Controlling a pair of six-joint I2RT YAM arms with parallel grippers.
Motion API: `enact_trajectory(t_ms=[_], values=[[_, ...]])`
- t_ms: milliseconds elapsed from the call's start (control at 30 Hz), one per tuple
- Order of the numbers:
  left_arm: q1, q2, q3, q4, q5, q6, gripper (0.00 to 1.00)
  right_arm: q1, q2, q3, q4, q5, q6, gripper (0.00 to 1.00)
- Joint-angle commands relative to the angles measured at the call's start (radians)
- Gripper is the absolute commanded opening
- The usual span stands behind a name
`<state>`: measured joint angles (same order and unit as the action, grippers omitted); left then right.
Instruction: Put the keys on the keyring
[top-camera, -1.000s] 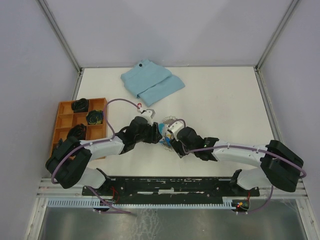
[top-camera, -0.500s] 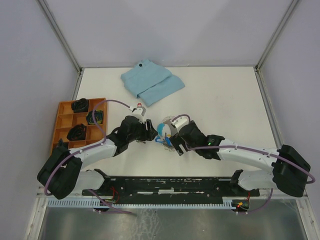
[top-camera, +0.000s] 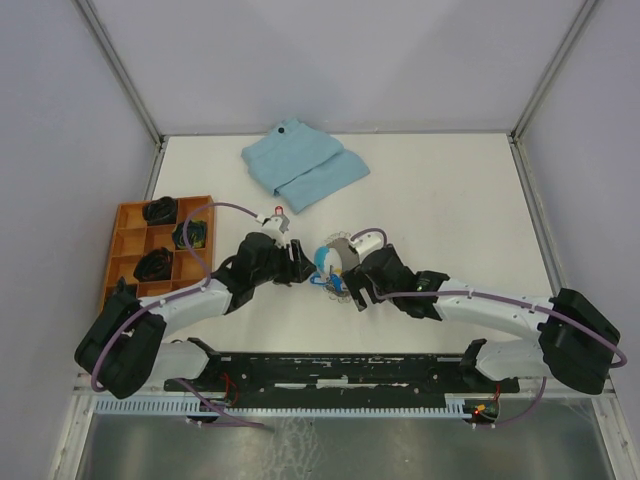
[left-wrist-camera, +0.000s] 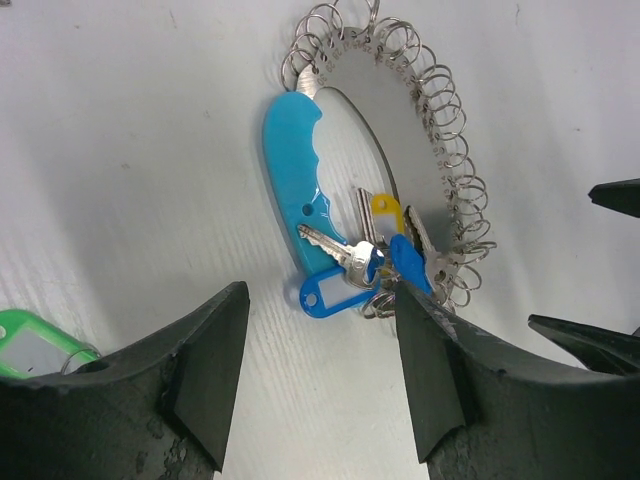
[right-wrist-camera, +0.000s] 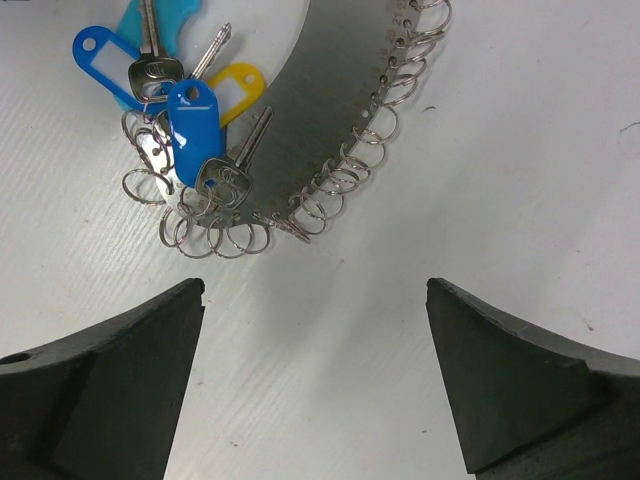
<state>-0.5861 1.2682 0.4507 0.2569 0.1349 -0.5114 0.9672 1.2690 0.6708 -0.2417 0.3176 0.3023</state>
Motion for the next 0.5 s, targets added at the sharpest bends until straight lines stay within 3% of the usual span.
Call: enact_trajectory(t_ms=[0, 233, 467], values=[[0.005, 0.023, 0.006, 0.063, 0.038, -0.037, 0.67, -0.003, -0.01, -0.045, 0.142, 0.014, 0.013, 1.0], [0.005, 0.099, 0.024, 0.099, 0.07, -0.044, 0.67, -0.001, 0.025, -0.07, 0.176, -0.072, -0.013, 1.0], [0.005, 0.161, 0.041, 0.118, 0.095, -0.055, 0.67, 0.031, 0.125, -0.059, 0.221, -0.06, 0.006, 0.93]])
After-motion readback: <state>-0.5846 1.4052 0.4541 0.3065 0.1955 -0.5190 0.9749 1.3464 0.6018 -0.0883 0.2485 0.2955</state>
